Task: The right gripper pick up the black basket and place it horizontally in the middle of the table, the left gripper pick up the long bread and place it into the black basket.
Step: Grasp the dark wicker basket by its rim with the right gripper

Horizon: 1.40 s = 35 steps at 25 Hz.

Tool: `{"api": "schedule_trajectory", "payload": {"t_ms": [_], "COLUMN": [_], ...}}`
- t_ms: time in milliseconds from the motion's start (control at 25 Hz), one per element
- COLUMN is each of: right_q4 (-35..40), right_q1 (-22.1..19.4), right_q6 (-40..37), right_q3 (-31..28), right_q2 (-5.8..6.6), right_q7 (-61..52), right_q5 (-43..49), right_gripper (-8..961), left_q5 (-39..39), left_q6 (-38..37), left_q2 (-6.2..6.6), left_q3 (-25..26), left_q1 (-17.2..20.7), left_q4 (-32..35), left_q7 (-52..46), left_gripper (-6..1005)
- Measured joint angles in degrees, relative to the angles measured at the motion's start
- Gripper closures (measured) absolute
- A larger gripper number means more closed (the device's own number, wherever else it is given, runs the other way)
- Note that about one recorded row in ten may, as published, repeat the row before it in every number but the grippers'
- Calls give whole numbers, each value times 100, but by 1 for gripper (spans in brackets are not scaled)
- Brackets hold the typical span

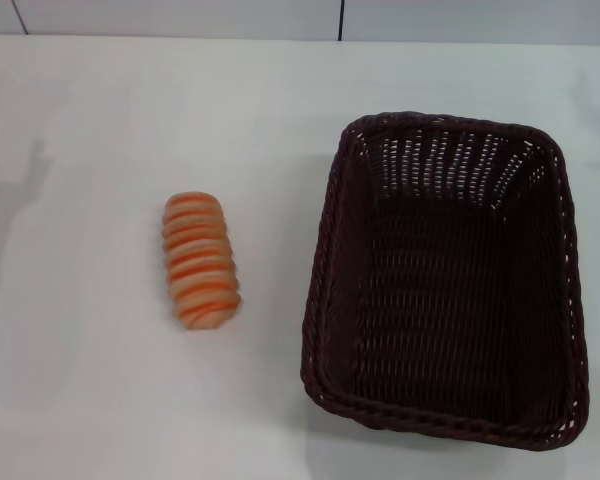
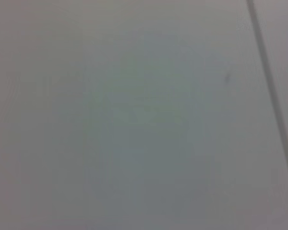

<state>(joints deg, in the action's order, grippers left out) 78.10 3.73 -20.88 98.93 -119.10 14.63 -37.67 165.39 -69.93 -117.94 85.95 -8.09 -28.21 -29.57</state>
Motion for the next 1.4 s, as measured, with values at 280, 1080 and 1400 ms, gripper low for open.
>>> {"api": "schedule_trajectory", "payload": {"t_ms": [280, 1080, 1400], "right_q4": [1602, 3092, 4013], "right_q1": [-187, 761, 738], "right_q6": [2913, 7363, 9197], "right_q3": [-844, -1216, -904], "right_q2": [-17, 2, 6], "right_q7": [-444, -1727, -2373], "right_q5": [13, 2196, 2160], "right_gripper": [192, 192, 192], "left_q5": [1, 2, 2], "left_q6": [-89, -233, -250], "left_q2": [7, 44, 200], "left_q3": [35, 45, 62], "left_q1": [1, -69, -44], "left_q4": [0, 1, -31], "left_q7": [0, 75, 22], "left_gripper": [165, 166, 166]}}
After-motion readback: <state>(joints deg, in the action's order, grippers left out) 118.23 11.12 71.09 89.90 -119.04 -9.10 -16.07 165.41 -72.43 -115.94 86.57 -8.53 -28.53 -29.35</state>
